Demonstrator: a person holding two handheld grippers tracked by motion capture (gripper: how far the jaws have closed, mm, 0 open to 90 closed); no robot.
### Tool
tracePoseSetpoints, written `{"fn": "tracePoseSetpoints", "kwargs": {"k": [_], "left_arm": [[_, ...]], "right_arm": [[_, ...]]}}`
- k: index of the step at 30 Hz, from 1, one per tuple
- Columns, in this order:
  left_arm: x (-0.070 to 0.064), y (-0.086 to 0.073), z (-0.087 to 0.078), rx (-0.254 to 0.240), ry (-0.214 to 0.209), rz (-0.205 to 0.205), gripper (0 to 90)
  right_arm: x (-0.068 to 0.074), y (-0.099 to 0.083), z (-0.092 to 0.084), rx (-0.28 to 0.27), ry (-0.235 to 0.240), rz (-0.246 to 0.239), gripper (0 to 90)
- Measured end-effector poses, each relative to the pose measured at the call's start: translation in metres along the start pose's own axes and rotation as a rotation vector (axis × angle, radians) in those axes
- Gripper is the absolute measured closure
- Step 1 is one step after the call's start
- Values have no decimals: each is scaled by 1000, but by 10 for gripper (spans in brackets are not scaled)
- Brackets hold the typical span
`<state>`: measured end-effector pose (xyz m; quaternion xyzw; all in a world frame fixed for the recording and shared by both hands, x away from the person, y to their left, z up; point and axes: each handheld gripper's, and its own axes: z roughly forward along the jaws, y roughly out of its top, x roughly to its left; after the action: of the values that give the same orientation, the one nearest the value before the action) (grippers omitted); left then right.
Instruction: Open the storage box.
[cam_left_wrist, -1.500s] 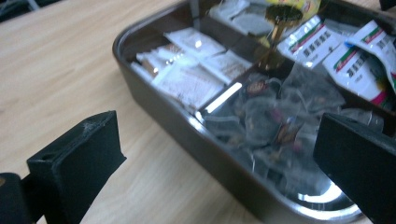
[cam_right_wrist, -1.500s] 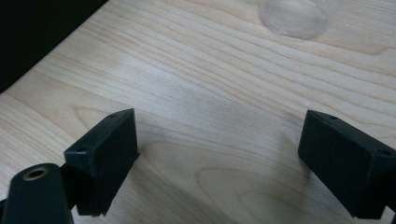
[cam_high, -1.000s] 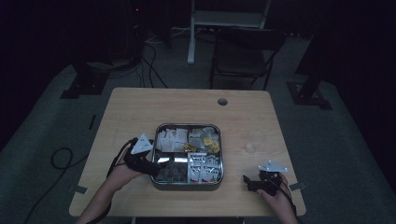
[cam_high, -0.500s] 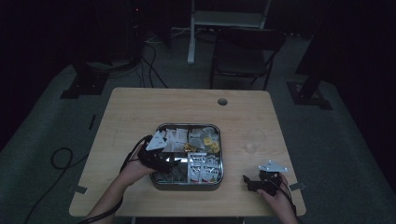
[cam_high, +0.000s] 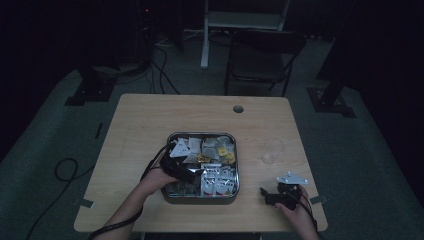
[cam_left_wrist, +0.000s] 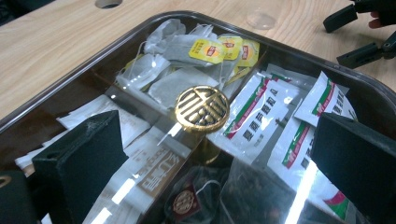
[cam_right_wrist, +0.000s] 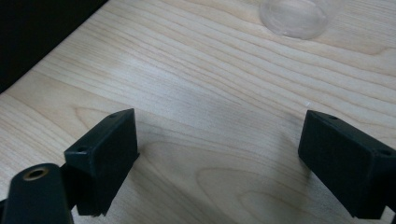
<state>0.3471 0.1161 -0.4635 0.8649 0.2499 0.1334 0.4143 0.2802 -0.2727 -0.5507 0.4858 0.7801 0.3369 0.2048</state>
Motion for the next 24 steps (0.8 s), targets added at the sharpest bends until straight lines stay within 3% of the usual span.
{"fn": "tracePoseSetpoints", "kwargs": {"k": [15, 20, 24], "left_arm": [[2, 9, 28, 82, 4, -3, 66], [1, 12, 37, 137, 14, -8, 153], [-1, 15, 40, 126, 41, -21, 221]], "right_arm": [[0, 0, 0, 1, 0, -1, 116], [0, 0, 0, 0, 7, -11, 117], [0, 0, 0, 0, 10, -16, 118]]}}
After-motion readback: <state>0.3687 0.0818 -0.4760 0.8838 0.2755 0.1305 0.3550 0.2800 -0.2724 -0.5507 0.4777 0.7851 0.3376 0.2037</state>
